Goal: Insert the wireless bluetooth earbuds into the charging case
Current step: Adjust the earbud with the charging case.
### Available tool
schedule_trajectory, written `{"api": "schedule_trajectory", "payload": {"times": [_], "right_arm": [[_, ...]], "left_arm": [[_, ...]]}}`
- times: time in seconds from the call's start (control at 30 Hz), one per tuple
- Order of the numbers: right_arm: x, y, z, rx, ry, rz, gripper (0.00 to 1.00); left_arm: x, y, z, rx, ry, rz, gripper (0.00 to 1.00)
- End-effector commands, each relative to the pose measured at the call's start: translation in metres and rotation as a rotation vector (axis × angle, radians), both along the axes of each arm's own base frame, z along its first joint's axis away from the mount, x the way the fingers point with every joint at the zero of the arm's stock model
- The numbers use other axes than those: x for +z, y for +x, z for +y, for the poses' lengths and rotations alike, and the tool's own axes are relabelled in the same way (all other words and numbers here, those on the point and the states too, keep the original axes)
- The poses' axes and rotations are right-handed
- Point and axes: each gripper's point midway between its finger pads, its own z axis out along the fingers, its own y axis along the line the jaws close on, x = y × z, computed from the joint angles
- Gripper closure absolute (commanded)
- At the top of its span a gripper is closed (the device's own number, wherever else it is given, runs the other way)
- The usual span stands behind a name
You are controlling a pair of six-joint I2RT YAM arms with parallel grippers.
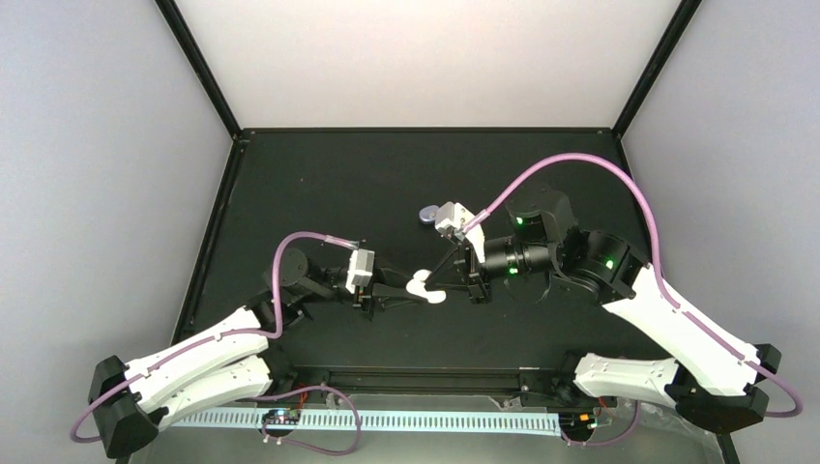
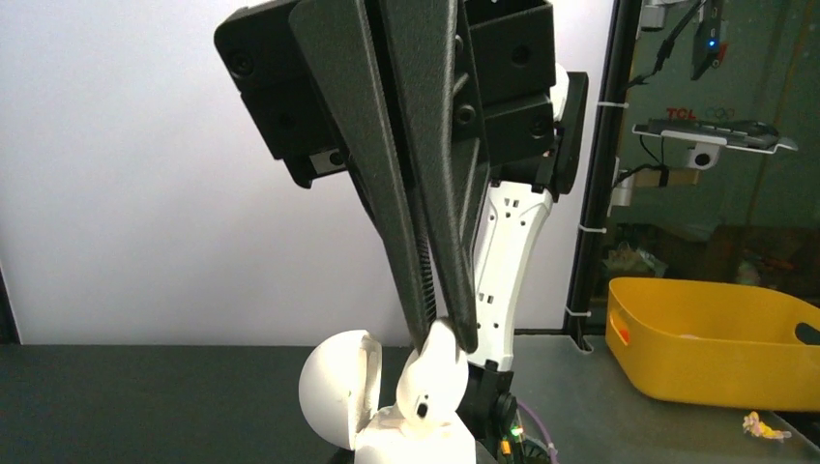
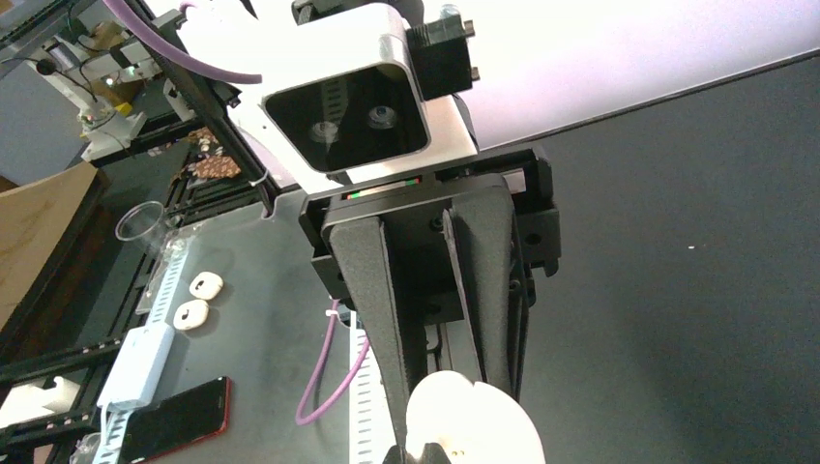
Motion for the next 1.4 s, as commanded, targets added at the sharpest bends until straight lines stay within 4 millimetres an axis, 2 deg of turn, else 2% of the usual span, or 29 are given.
{"api": "schedule_trajectory", "payload": {"times": [0.0, 0.3, 0.63, 1.37], "right_arm": [[0.001, -0.002, 0.001, 0.007, -0.005, 0.006, 0.99], [-0.002, 0.002, 0.004, -0.005, -0.007, 0.003, 0.99], [0.003, 0.008, 0.001, -0.055, 0.026, -0.019, 0.99], [-0.012, -0.001, -0.001, -0.001, -0.039, 0.013, 0.99]], "left_arm": [[0.014, -0.005, 0.004, 0.000, -0.038, -0.054, 0.98], [0.017, -0.005, 0.002, -0.004, -0.041, -0.057, 0.98], [0.018, -0.007, -0.001, -0.012, -0.041, -0.064, 0.98], [0.035, 0.001, 0.002, 0.048, -0.081, -0.065, 0.98]]}}
